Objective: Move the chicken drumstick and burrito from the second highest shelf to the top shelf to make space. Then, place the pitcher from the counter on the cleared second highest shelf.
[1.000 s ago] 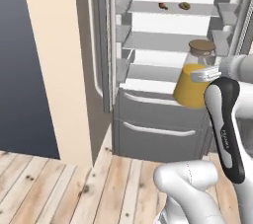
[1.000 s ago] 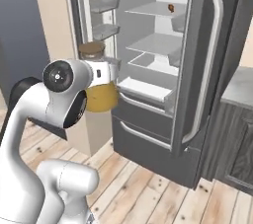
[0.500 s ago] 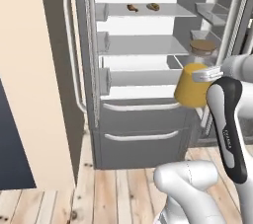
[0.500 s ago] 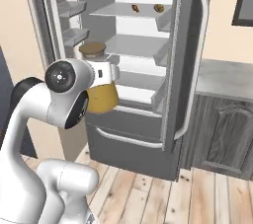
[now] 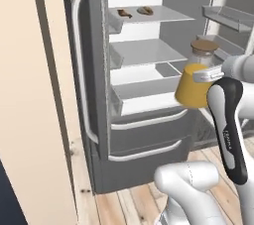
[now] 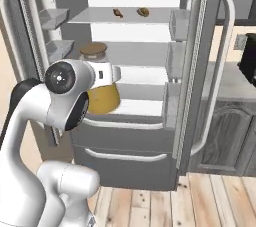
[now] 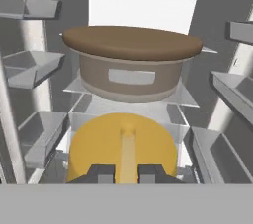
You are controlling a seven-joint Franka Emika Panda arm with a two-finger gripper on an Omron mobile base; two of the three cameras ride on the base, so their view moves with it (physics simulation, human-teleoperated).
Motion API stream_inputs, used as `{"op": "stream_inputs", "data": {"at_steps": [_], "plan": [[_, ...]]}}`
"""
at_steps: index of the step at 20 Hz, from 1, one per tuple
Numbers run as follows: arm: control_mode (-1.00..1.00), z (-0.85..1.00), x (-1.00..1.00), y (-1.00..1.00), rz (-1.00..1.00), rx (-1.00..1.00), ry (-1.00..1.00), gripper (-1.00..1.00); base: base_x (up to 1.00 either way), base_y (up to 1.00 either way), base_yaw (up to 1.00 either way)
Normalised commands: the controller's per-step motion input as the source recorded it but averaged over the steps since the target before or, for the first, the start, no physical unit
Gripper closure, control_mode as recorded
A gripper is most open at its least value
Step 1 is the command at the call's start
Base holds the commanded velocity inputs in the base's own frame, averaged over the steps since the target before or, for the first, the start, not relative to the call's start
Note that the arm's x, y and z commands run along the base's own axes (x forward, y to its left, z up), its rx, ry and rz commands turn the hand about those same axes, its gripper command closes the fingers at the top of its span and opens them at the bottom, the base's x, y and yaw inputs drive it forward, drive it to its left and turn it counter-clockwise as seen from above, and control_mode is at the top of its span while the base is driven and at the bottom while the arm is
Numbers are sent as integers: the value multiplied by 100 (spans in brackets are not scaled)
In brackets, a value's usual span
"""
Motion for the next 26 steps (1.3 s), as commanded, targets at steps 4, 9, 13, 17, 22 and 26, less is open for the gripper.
{"op": "stream_inputs", "data": {"at_steps": [4,9,13,17,22,26], "plan": [[100,0,0,0,0,0,0,100,68,48,-33],[100,0,0,0,0,0,0,100,75,12,-18],[100,0,0,0,0,0,0,100,73,-14,0],[100,0,0,0,0,0,0,100,65,-1,9],[100,0,0,0,0,0,0,100,56,-19,21],[100,0,0,0,0,0,0,100,46,-36,25]]}}
